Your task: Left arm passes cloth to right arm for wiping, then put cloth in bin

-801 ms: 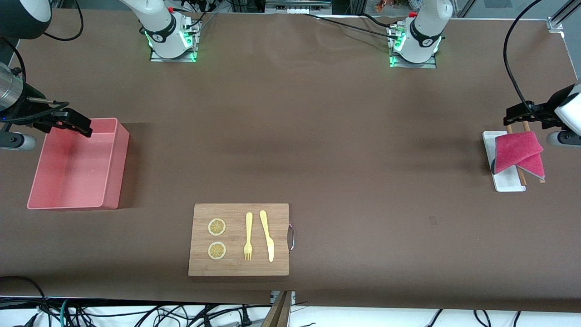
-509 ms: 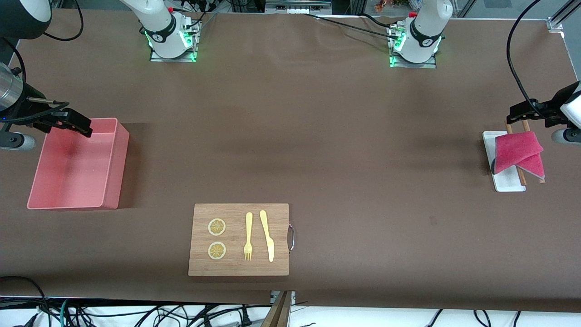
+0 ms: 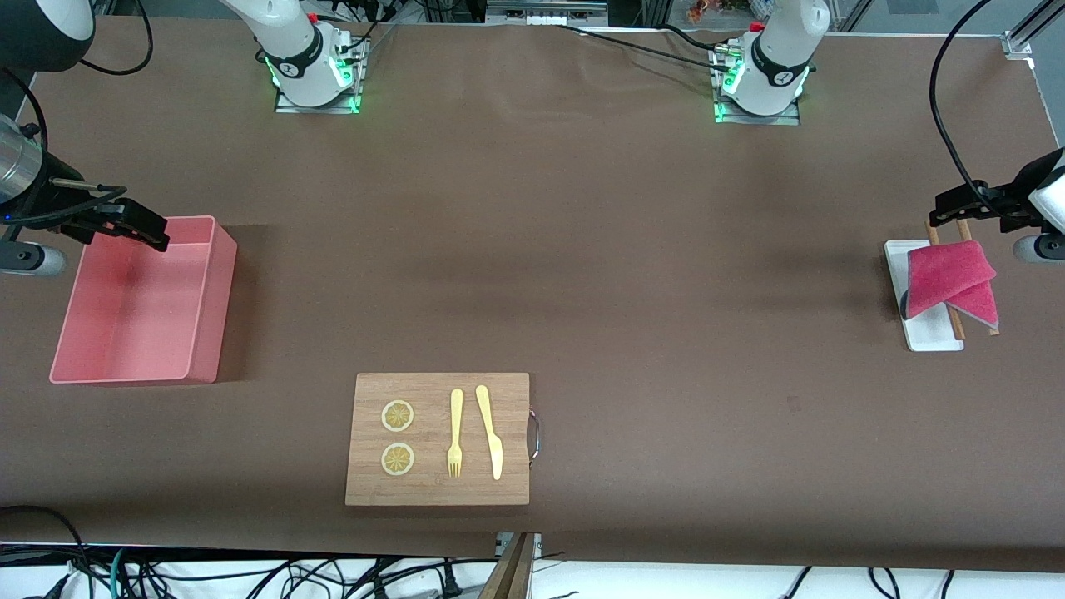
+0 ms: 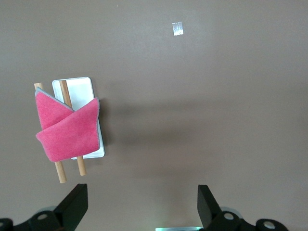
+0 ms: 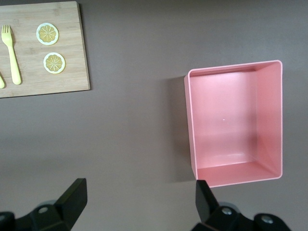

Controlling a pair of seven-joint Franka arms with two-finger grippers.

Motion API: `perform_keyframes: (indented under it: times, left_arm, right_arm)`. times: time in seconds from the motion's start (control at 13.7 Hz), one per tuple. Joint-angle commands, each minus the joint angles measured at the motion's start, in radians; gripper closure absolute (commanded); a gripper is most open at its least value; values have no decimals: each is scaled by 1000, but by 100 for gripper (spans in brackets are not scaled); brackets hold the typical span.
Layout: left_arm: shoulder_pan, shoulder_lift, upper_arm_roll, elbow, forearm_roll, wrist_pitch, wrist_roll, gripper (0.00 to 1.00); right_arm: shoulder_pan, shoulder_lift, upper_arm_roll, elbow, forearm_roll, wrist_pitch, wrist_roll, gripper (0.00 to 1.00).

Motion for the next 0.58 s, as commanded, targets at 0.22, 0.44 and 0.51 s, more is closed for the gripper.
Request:
perform_keyframes:
  times: [0.22, 0.44, 0.51]
  left_arm:
    - [12, -24, 2, -20, -18, -6, -4, 0]
    - [15, -10, 3, -19, -21, 8, -3, 0]
    - [24, -7, 3, -17, -21, 9, -1, 0]
  right_arm:
    - [-10, 10, 6, 24, -6, -8, 2, 0]
    - [-10, 10, 6, 24, -6, -10, 2, 0]
    - [-11, 10, 6, 24, -6, -10, 2, 0]
